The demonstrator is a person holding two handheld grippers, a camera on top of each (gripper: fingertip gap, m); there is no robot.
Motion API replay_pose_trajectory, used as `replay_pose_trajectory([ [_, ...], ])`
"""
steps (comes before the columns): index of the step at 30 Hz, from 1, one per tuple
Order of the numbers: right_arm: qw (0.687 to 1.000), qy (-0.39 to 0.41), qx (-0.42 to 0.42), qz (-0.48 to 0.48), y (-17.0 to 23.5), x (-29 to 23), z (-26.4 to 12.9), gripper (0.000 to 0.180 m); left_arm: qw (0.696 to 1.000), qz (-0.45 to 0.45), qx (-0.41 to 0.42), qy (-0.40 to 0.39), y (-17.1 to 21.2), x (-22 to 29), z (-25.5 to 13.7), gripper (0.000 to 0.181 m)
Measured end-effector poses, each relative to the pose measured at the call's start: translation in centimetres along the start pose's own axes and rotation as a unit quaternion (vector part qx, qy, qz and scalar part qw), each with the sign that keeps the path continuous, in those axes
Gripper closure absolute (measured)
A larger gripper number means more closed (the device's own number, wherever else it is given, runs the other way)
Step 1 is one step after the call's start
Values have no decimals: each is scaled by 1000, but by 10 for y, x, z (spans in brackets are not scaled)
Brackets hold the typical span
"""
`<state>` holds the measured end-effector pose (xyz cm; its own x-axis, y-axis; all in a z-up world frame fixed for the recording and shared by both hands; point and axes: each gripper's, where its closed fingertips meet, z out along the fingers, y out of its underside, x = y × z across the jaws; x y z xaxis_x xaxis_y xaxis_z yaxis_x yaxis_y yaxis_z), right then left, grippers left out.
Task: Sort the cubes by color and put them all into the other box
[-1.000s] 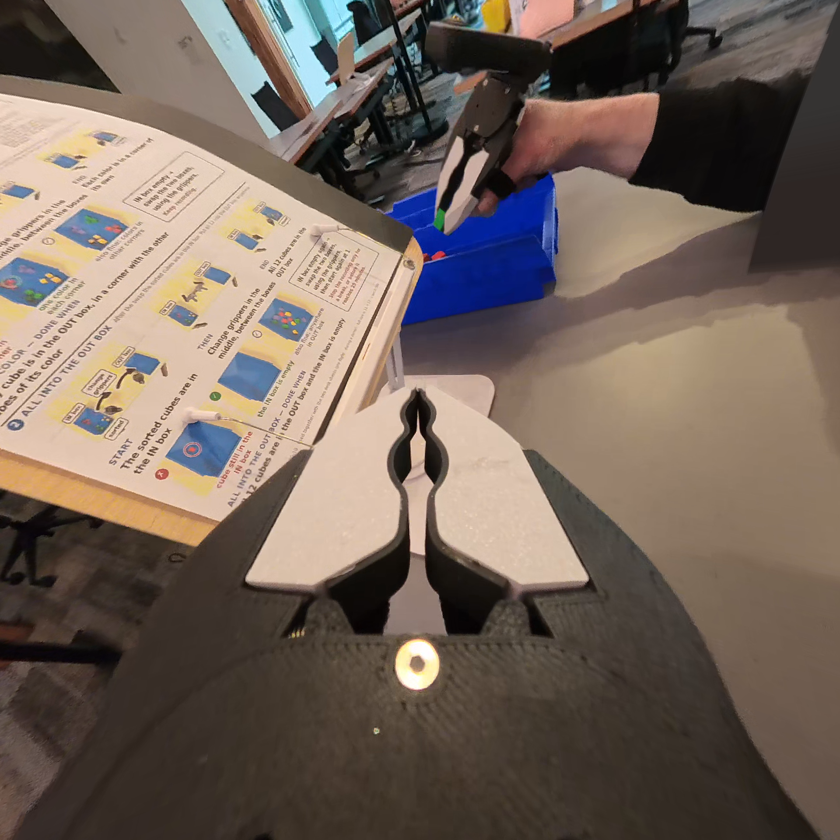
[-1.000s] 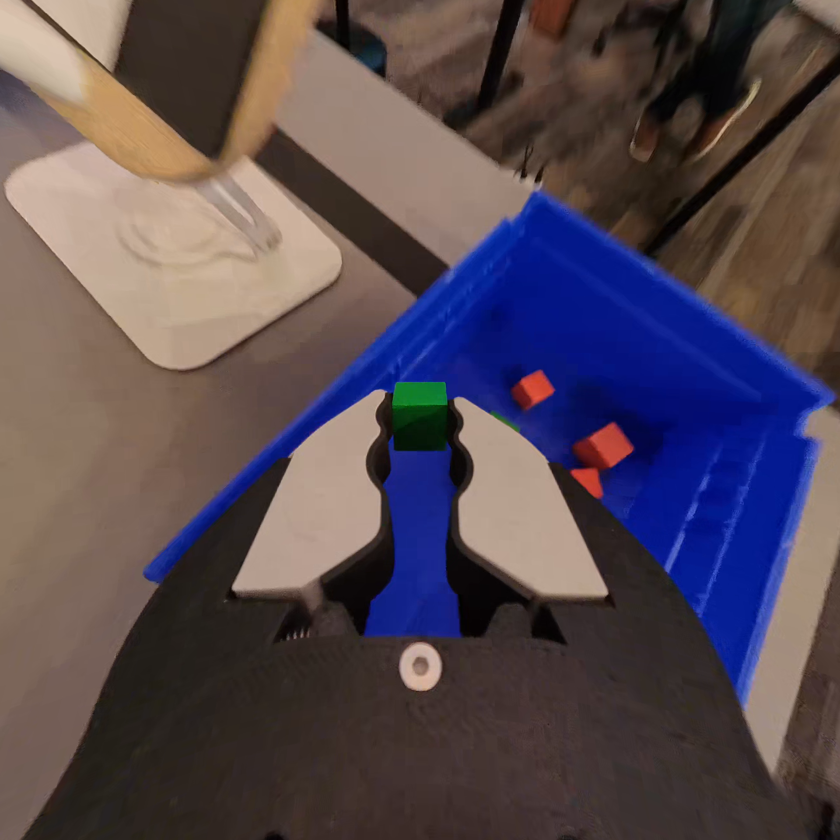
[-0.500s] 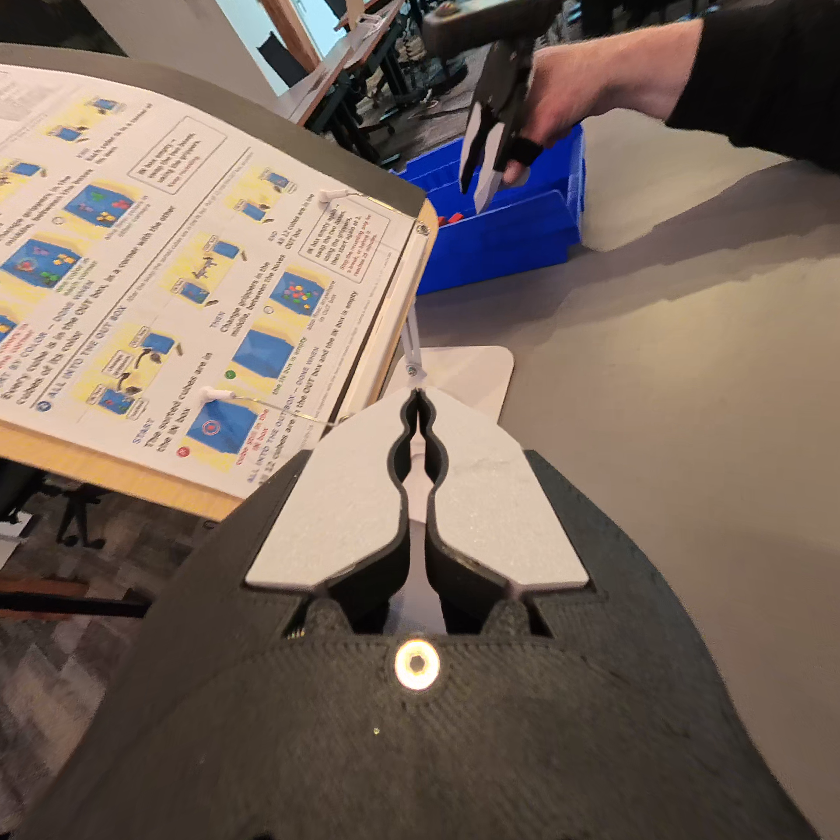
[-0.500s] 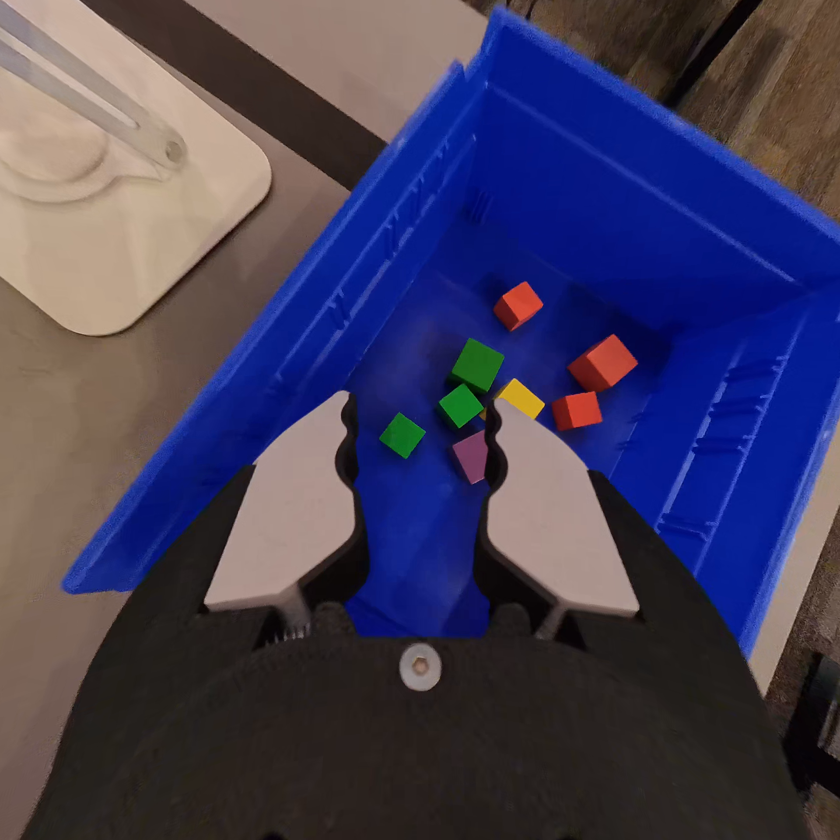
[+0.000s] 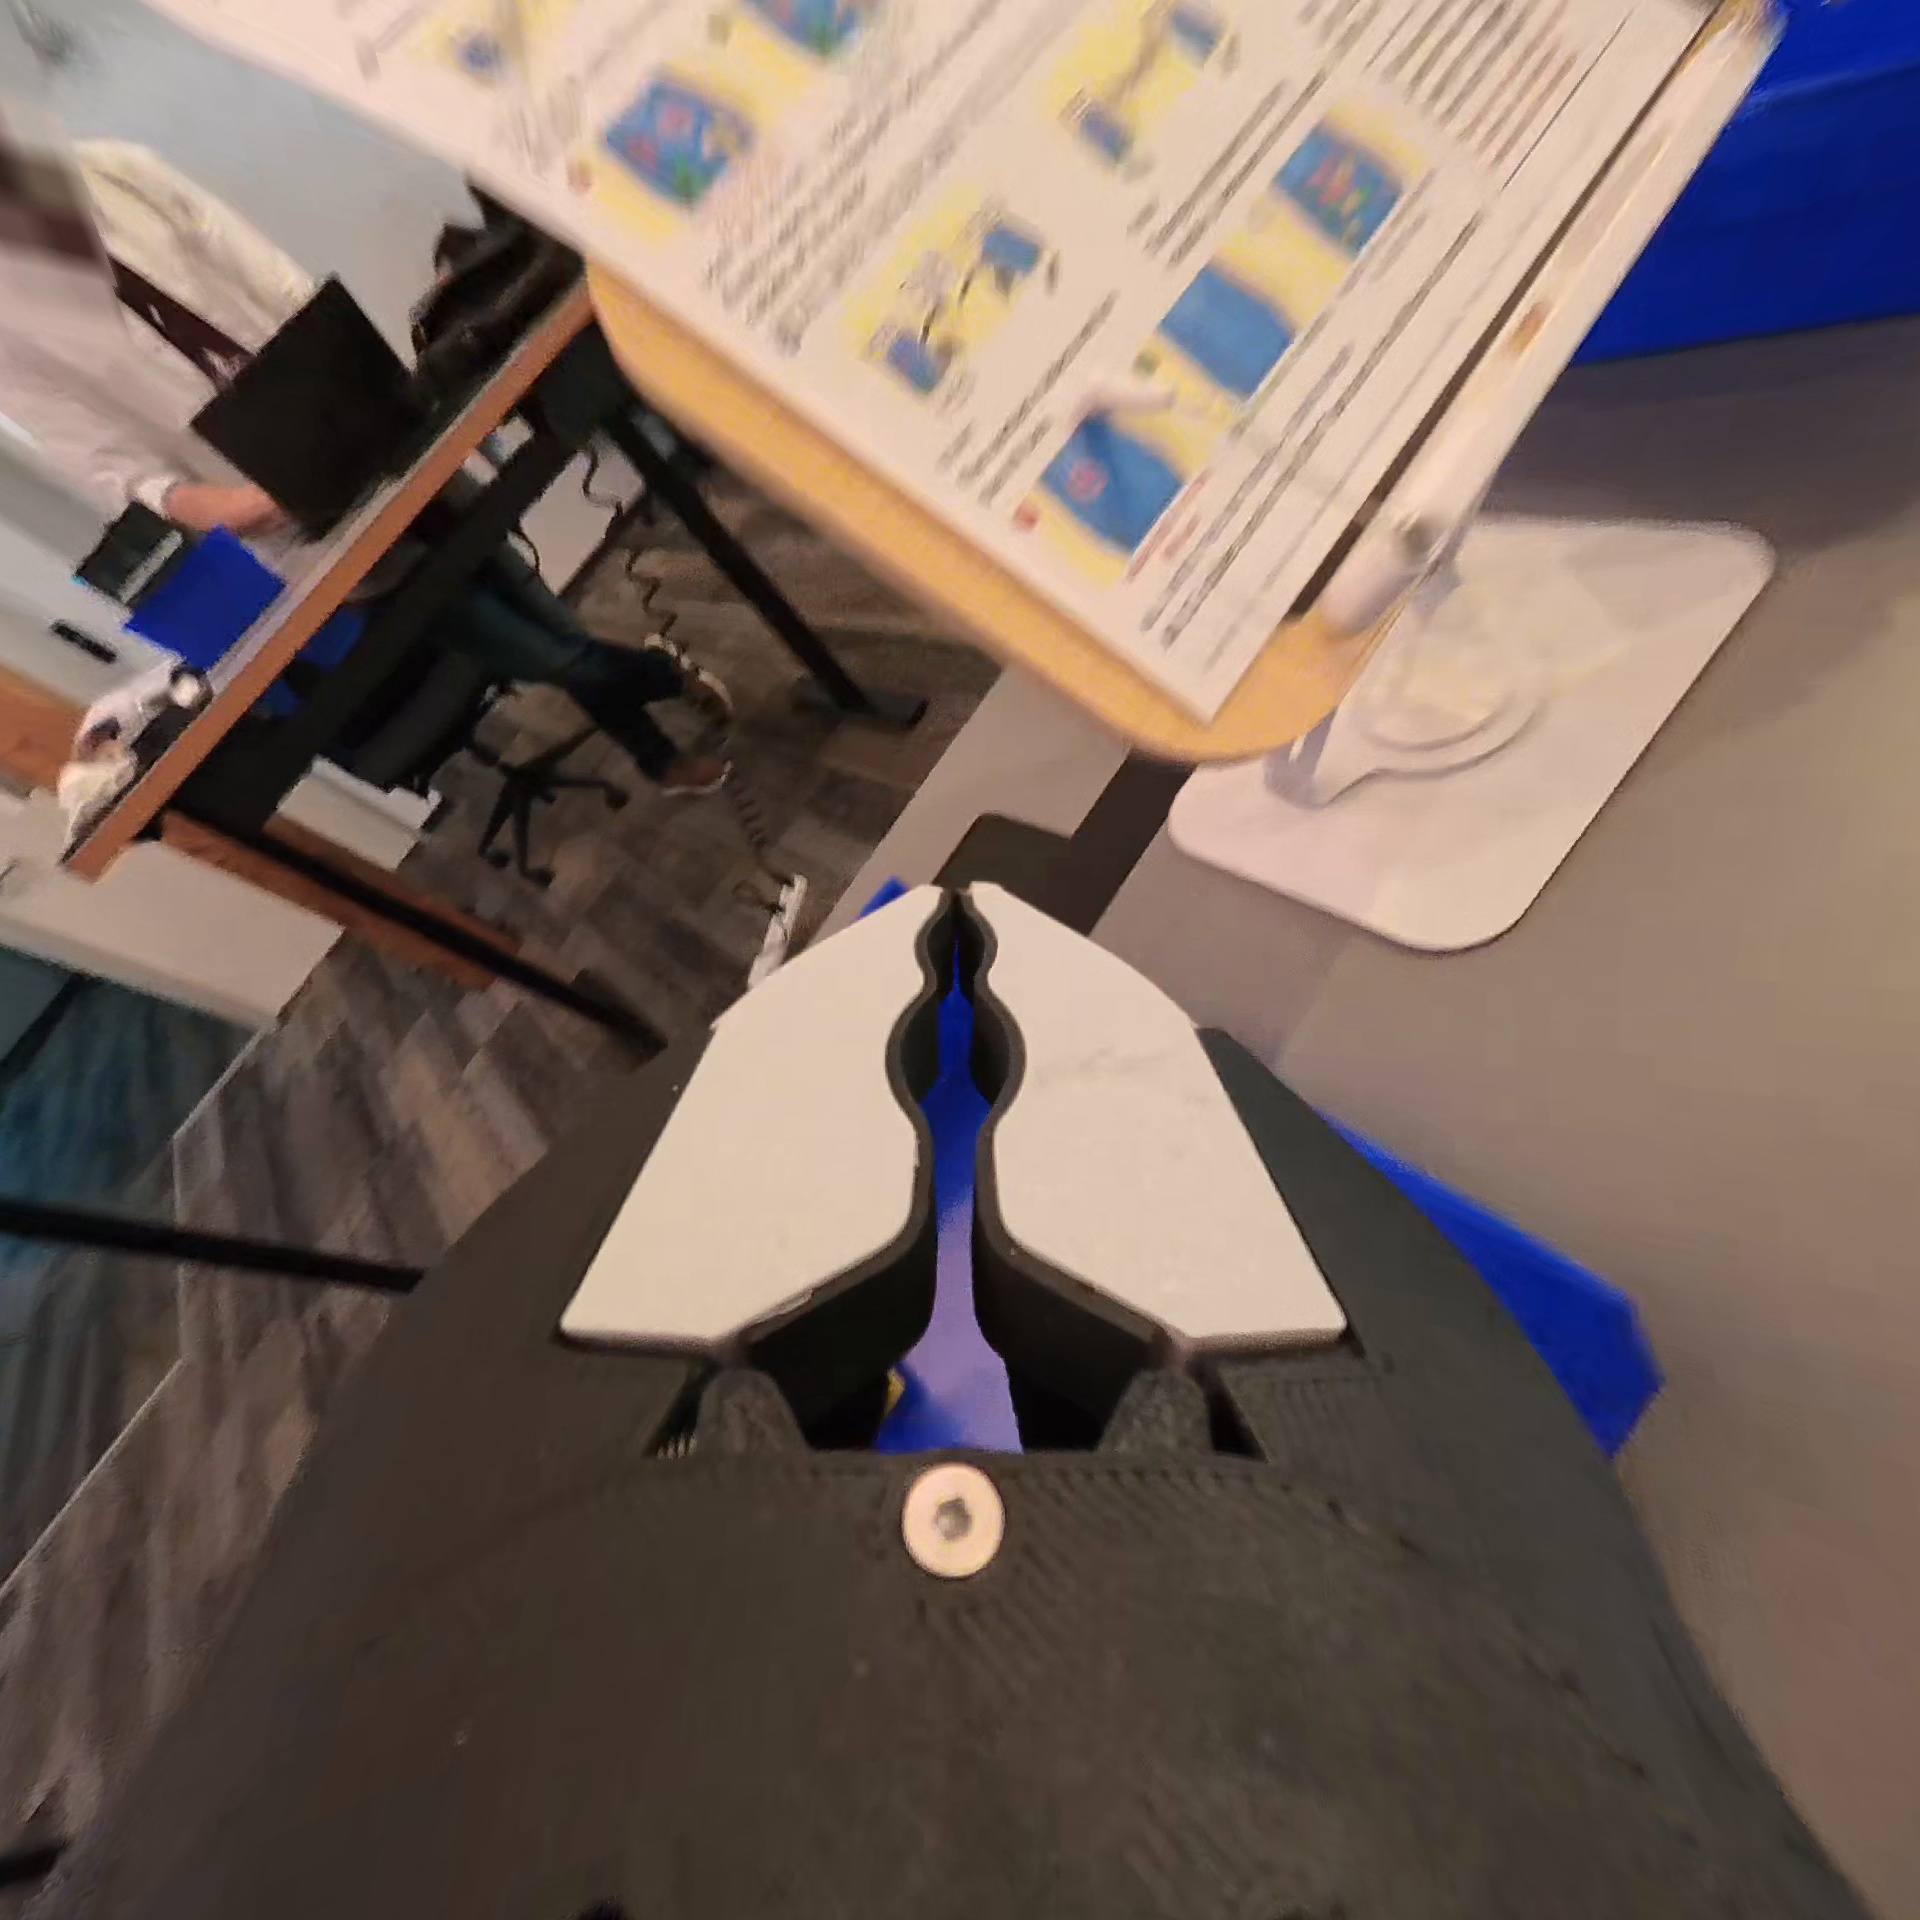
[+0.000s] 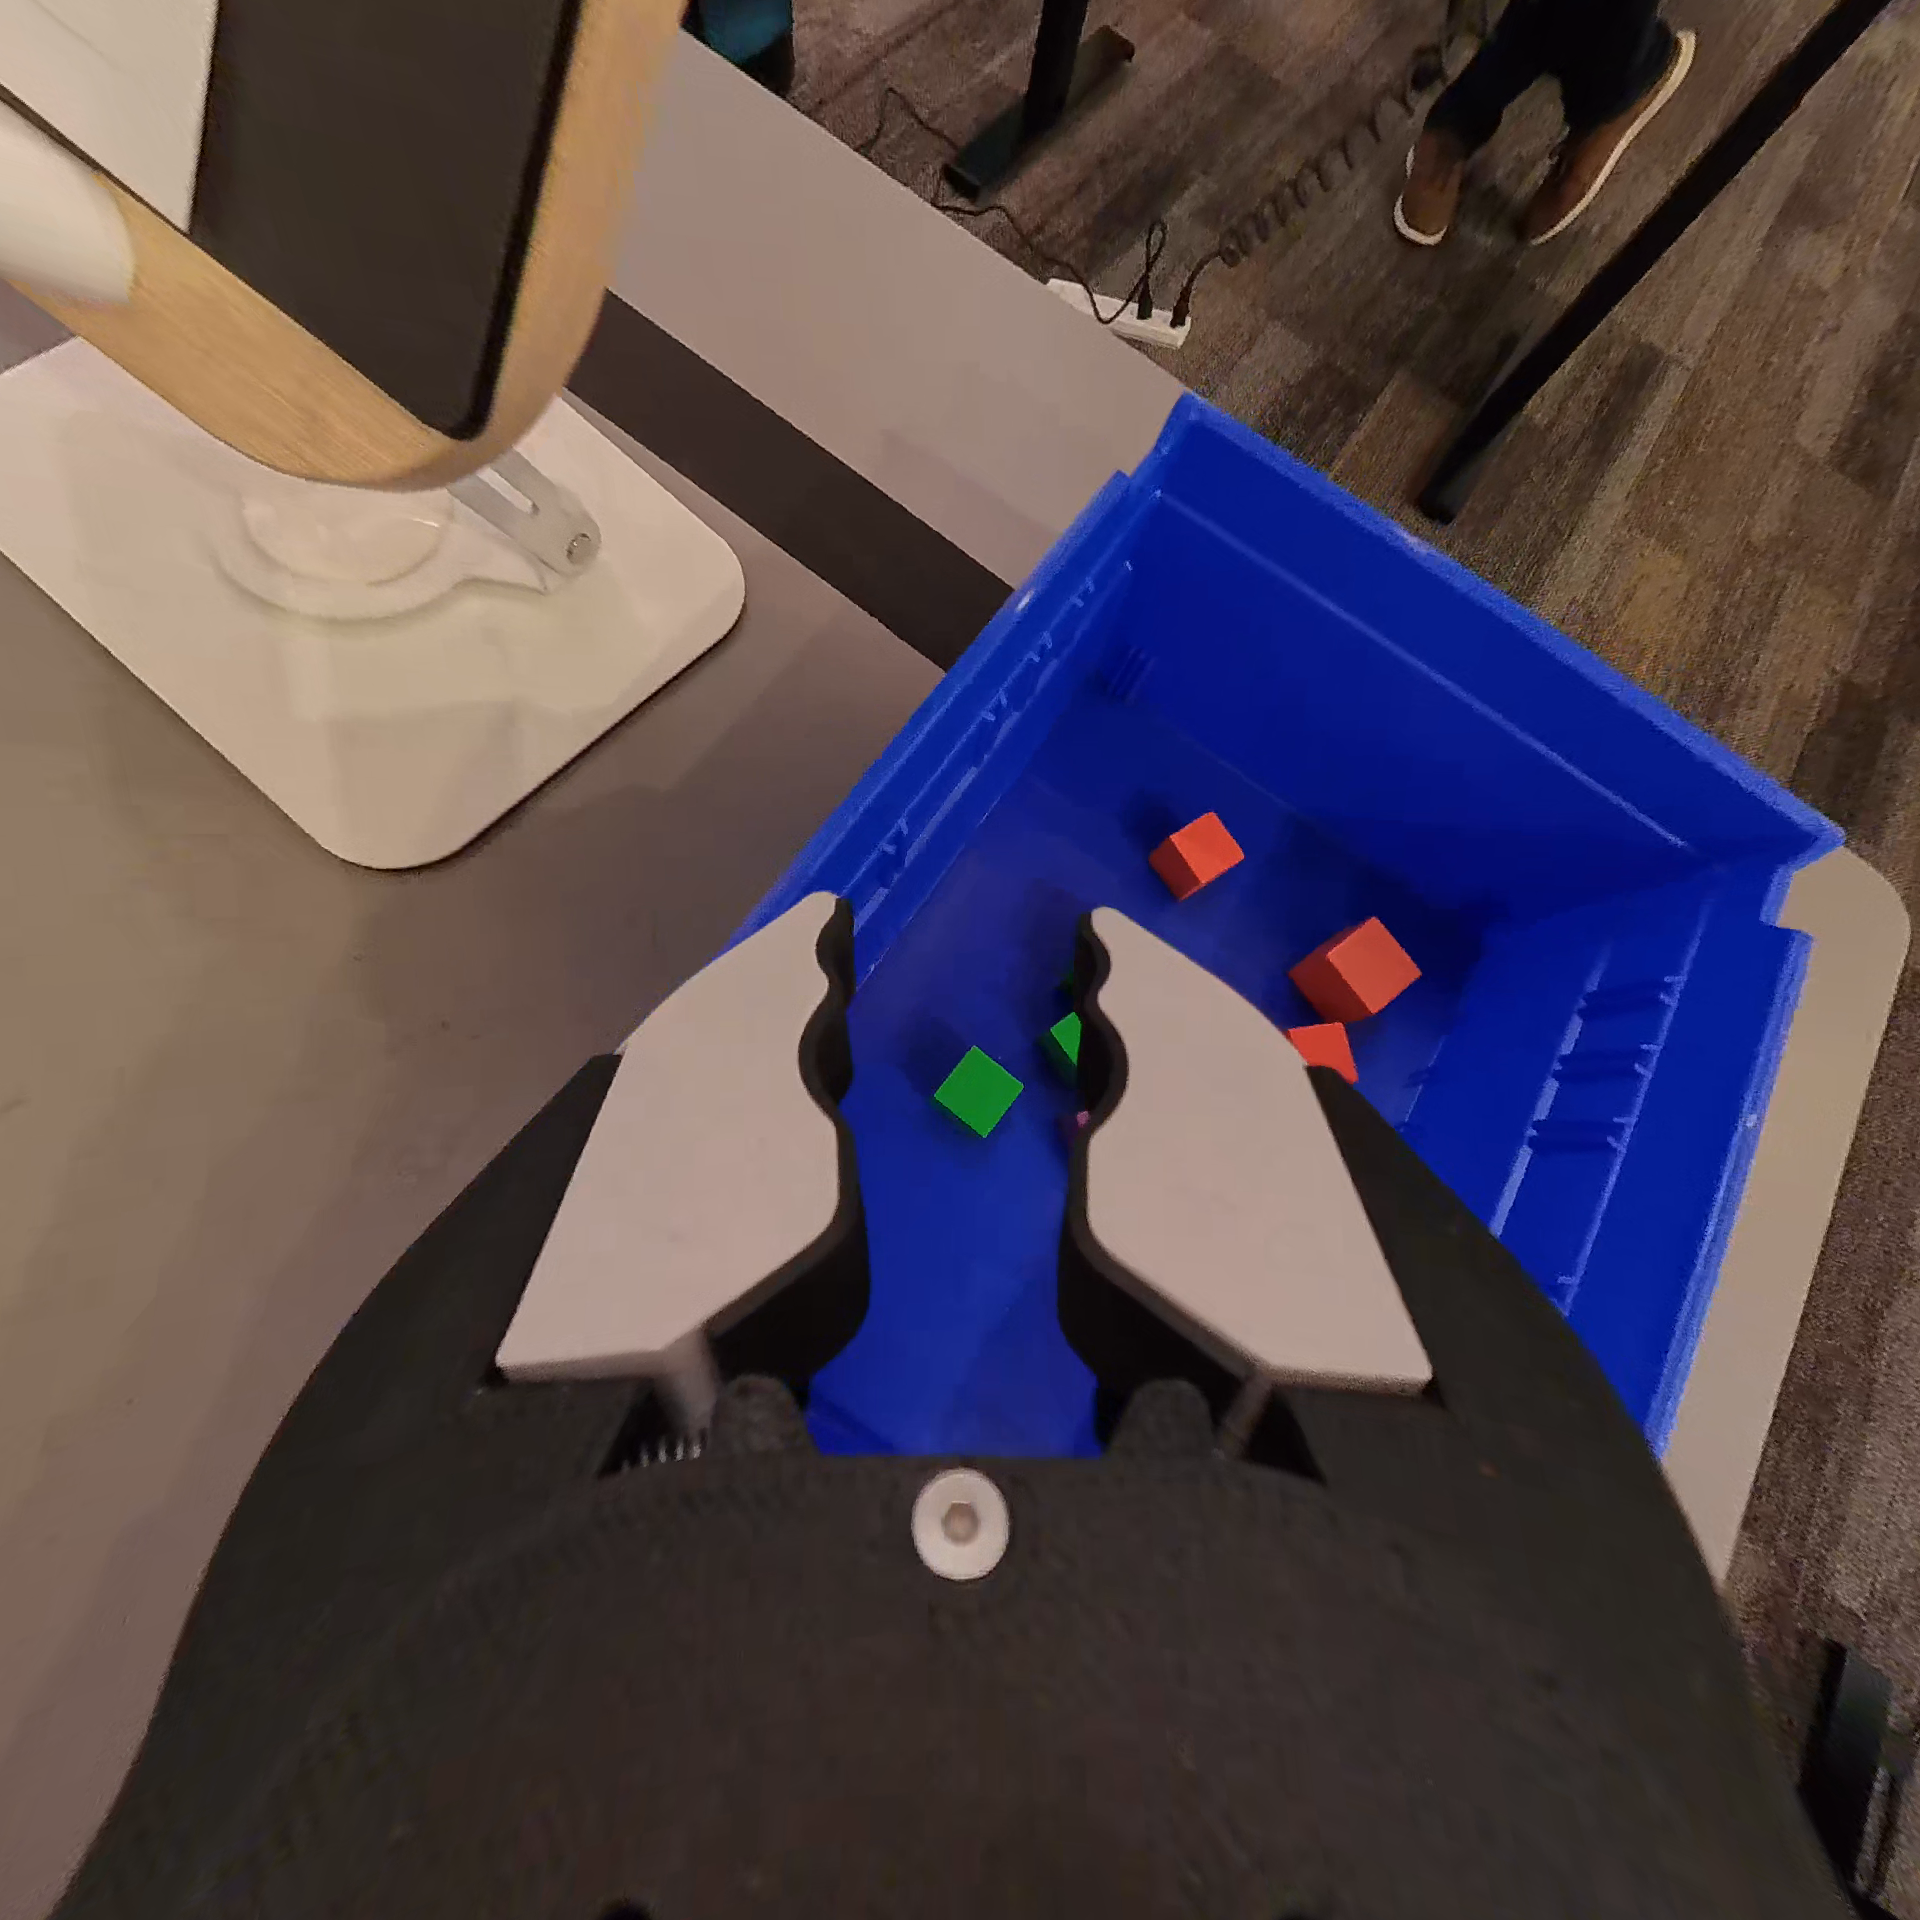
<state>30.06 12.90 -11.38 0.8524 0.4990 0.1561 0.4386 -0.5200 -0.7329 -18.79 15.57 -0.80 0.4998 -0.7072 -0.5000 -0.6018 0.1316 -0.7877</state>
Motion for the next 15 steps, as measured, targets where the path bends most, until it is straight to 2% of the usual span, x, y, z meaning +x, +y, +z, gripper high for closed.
replay_pose_trajectory([
  [3, 1000, 0, 9, -8, -7, -4, -5, 139, 997, -18, -67, 24, 42, -6, 17, 176],
  [6, 1000, -6, 18, -11, -12, -8, -8, 138, 994, -21, -83, 66, 65, 3, 34, 167],
  [15, 999, -21, 27, -13, -21, -23, -5, 140, 976, 14, -132, 175, 99, 33, 63, 154],
])
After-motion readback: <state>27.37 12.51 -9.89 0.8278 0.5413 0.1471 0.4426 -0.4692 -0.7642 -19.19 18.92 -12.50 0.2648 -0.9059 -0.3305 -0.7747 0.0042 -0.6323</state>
